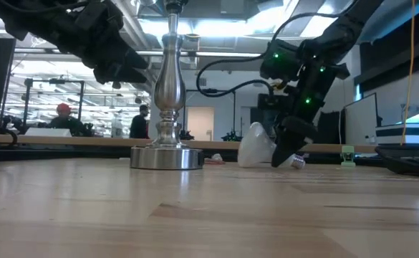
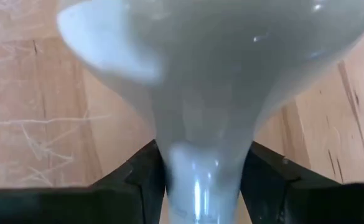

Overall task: Screw lightbulb
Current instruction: Remove the lightbulb from the silver lamp, then return to Home Position

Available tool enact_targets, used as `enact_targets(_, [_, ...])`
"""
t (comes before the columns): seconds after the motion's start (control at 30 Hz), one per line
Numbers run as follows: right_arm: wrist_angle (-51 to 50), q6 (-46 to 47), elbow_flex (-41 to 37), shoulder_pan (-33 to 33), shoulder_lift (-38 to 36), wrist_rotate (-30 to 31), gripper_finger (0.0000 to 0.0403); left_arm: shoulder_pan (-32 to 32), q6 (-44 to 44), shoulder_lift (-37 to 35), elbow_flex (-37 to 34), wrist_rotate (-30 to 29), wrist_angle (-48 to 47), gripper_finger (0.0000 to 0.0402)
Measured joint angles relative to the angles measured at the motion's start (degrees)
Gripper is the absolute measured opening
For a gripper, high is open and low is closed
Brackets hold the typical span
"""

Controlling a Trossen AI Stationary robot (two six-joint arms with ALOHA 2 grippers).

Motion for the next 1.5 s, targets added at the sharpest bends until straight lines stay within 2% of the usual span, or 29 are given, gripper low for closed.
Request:
enact_targets(0.47, [0.23, 0.23, -0.11, 0.02, 0.23, 1.53, 0.0188, 0.0, -0.54, 0.0, 0.0, -0.02, 0.15, 0.0276])
enact_targets(0.67, [-1.58, 1.29, 0.11, 0.0, -0.52, 1.49, 0.0248, 0.0, -1.2, 0.0, 0.0, -0.03, 0.17, 0.0276])
enact_targets(0.8, [-8.52, -0.23, 3.11, 0.0, -2.64, 1.49, 0.0292, 0.0, -1.2, -0.13, 0.0, -0.02, 1.22, 0.0276])
enact_targets(0.97, [-18.57, -0.78, 8.18, 0.02, -7.26, 1.46, 0.0318, 0.0, -1.18, -0.41, 0.0, -0.02, 1.14, 0.0276])
enact_targets(1.13, [-27.03, -0.17, 12.59, 0.05, -14.64, 0.76, 0.0321, -0.12, -0.83, -2.23, 0.0, 0.02, 0.9, 0.0276])
enact_targets(1.3, [-27.52, 1.77, 12.15, 0.07, -27.28, -1.37, 0.0321, -1.17, 2.2, -8.12, 0.72, 0.02, 0.7, 0.0276])
enact_targets(1.4, [-22.64, 3.25, 8.09, 0.07, -37.0, -2.16, 0.0321, -3.22, 4.42, -12.01, 0.72, 0.04, 0.57, 0.0259])
enact_targets(1.5, [-13.53, 6.07, 0.7, 0.07, -47.48, -4.42, 0.0321, -5.12, 6.28, -14.97, 0.72, 0.04, 0.61, 0.0222])
